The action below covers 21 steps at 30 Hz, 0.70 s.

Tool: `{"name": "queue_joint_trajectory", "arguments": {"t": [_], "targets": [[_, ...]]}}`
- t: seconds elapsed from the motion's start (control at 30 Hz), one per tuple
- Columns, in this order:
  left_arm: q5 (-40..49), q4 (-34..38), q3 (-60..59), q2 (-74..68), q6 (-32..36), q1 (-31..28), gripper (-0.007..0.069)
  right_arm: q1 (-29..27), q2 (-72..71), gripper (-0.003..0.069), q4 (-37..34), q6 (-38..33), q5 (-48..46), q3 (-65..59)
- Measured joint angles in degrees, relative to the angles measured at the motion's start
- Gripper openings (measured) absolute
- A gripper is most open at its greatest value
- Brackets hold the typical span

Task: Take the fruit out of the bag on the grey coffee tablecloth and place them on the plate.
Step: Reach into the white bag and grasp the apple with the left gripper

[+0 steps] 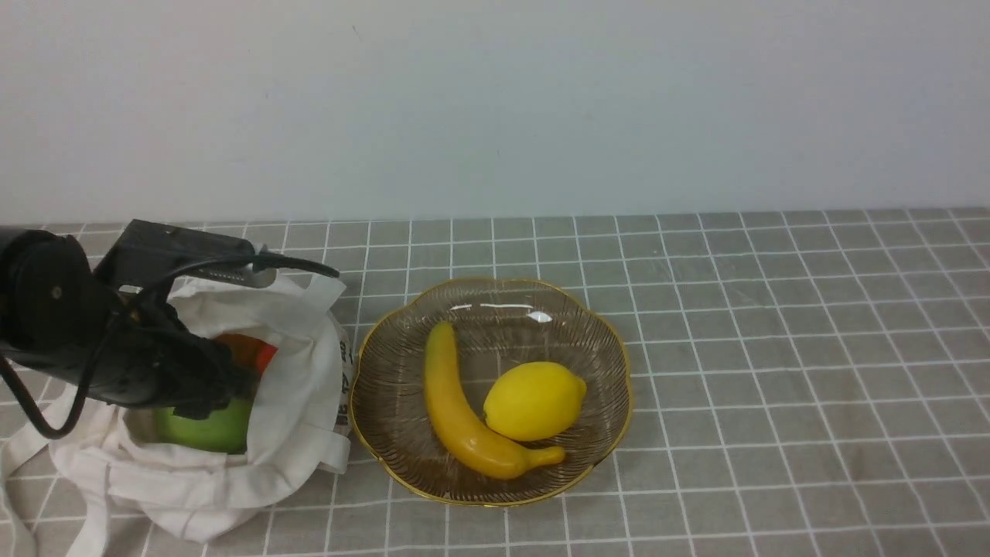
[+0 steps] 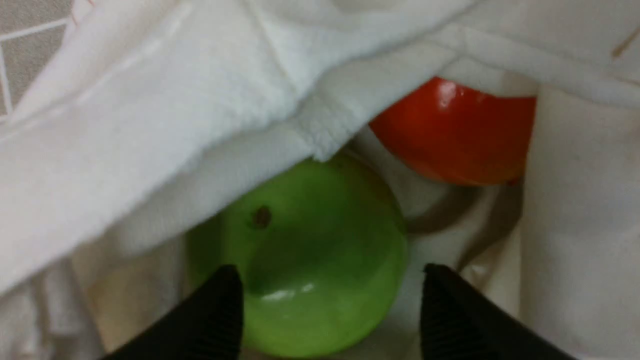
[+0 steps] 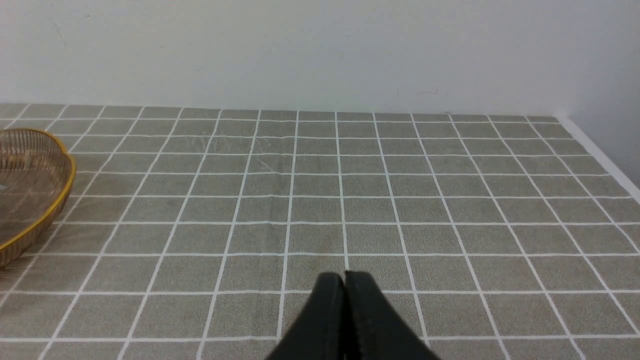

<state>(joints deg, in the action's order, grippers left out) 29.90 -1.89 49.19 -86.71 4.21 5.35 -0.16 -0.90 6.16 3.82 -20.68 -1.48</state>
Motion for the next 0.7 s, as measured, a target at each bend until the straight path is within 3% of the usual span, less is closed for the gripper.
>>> {"name": "queue_joint_trajectory", "arguments": {"t": [0.07,0.13,0.23,0.7], "targets": [[-0.6,0.0,0.0,-0.3,0.0,0.0,0.0499,0.0,0.0,-0.0015,0.0,0.0,0.0,0.0],[-2.1,-0.7,0.0,-0.9,0.0,0.0,0.0624,0.0,0.0,-0.0015,0.0,0.0,0.0,0.0],[-3.1,-2.1,0.1,-1.8,-0.1,0.0,0.0675,0.0,0.0,-0.0015,0.0,0.0,0.0,0.0],[-4.1,-9.8,0.4,-7.8,-9.0,0.0,0.0683,0.0,0.0,-0.0015,0.0,0.0,0.0,0.0]]}}
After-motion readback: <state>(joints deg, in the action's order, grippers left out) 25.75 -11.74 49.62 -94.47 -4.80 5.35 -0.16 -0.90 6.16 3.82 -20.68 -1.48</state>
